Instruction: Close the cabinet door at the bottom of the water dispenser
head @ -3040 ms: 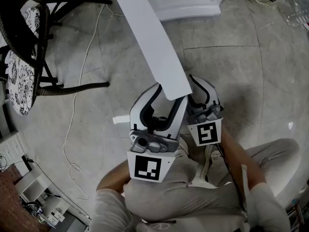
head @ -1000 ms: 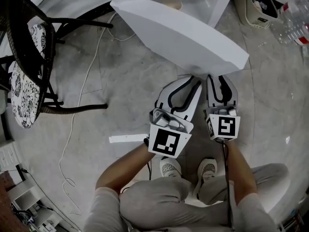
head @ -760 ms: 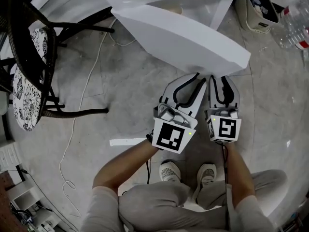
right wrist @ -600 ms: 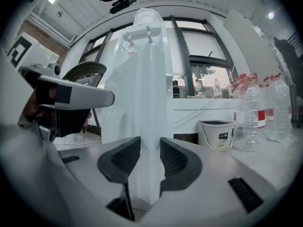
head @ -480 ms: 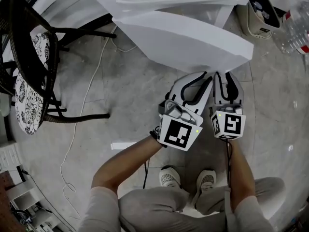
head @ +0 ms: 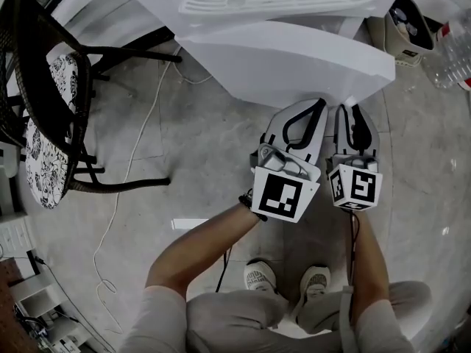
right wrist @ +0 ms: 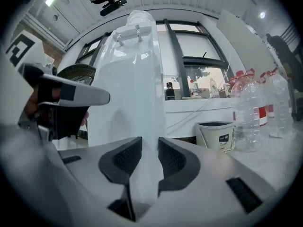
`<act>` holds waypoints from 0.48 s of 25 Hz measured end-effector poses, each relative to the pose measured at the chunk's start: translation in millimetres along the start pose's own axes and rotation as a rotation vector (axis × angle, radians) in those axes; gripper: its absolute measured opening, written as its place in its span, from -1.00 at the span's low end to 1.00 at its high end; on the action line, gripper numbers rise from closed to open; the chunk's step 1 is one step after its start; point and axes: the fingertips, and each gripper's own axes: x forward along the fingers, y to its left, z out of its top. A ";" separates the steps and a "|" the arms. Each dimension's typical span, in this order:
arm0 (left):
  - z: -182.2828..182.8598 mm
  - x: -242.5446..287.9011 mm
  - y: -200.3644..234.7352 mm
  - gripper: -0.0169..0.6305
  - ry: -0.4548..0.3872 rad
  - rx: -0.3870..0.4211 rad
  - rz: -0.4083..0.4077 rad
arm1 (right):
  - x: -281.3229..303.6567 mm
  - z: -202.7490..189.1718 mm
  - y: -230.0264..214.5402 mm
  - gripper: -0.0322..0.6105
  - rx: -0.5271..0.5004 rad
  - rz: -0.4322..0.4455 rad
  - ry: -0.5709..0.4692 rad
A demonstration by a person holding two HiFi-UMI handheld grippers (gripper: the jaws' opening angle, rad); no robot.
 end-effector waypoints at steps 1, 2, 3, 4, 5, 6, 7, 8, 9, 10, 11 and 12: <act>-2.7 1.1 1.2 -0.92 0.000 -0.003 0.001 | 1.2 0.2 -0.6 -0.53 0.004 -0.001 -0.002; -5.0 2.4 2.7 -0.92 0.001 -0.004 0.002 | 2.9 0.5 -1.4 -0.53 0.007 -0.003 -0.002; -6.9 3.8 4.7 -0.92 0.001 -0.004 0.006 | 5.2 0.8 -2.5 -0.53 0.011 -0.006 -0.002; -8.4 5.5 7.1 -0.92 0.002 -0.005 0.012 | 7.7 1.0 -3.8 -0.53 0.017 -0.009 0.000; -9.4 7.6 9.5 -0.92 0.003 -0.007 0.017 | 10.2 1.1 -5.2 -0.53 0.023 -0.011 0.001; -9.8 10.0 11.6 -0.92 0.004 -0.008 0.020 | 12.7 1.3 -6.8 -0.53 0.026 -0.013 0.000; -9.7 12.8 13.3 -0.92 0.003 -0.007 0.021 | 15.0 1.5 -8.3 -0.53 0.028 -0.014 -0.001; -9.0 15.7 14.8 -0.92 0.001 -0.005 0.022 | 17.3 1.8 -9.6 -0.53 0.028 -0.014 -0.003; -8.1 18.6 16.1 -0.92 -0.003 -0.003 0.023 | 19.7 2.2 -10.7 -0.53 0.029 -0.015 -0.004; -7.2 21.3 17.4 -0.92 -0.007 -0.002 0.024 | 22.2 2.4 -11.5 -0.53 0.031 -0.015 -0.004; -6.5 23.8 18.6 -0.92 -0.010 -0.002 0.026 | 24.8 2.5 -12.3 -0.53 0.036 -0.016 -0.003; -6.0 26.0 19.5 -0.92 -0.011 -0.002 0.028 | 27.3 2.4 -13.2 -0.53 0.042 -0.015 0.001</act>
